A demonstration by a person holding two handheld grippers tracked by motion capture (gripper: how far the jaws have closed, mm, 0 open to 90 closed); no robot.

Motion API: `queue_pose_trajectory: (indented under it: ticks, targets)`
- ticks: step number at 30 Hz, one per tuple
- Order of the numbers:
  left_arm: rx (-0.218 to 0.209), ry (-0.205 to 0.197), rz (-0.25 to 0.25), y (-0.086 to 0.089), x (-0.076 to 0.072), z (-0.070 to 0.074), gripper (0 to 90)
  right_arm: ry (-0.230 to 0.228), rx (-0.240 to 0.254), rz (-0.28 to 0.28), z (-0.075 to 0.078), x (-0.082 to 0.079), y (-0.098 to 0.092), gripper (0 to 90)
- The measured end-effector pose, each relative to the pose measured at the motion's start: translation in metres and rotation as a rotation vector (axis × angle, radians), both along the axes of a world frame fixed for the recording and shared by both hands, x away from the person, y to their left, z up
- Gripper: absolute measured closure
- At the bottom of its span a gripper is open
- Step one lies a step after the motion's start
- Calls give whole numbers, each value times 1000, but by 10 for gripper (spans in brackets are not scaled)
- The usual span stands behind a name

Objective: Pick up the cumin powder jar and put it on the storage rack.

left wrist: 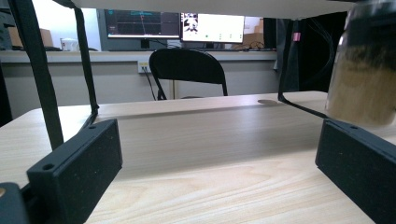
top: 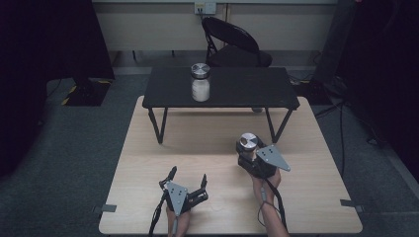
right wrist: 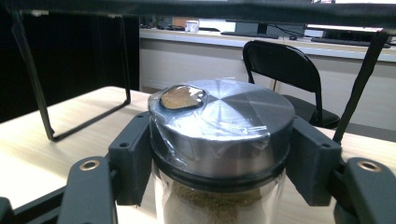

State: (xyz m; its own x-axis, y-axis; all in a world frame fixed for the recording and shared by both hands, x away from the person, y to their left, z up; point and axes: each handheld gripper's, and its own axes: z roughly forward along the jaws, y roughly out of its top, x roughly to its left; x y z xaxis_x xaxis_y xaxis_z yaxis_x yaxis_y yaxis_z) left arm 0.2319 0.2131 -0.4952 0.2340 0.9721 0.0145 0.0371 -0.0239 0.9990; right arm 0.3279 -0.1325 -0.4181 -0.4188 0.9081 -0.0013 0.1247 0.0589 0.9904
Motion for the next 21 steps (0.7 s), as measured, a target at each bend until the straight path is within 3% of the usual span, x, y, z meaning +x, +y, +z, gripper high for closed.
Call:
queue_pose_trajectory:
  ticks: [11,21]
  targets:
    - [0,0,0,0,0,0,0,5,24,3,26,0,-3,326]
    - [0,0,-6,1,0,0,0,-43,4,-13,61,2,0,326]
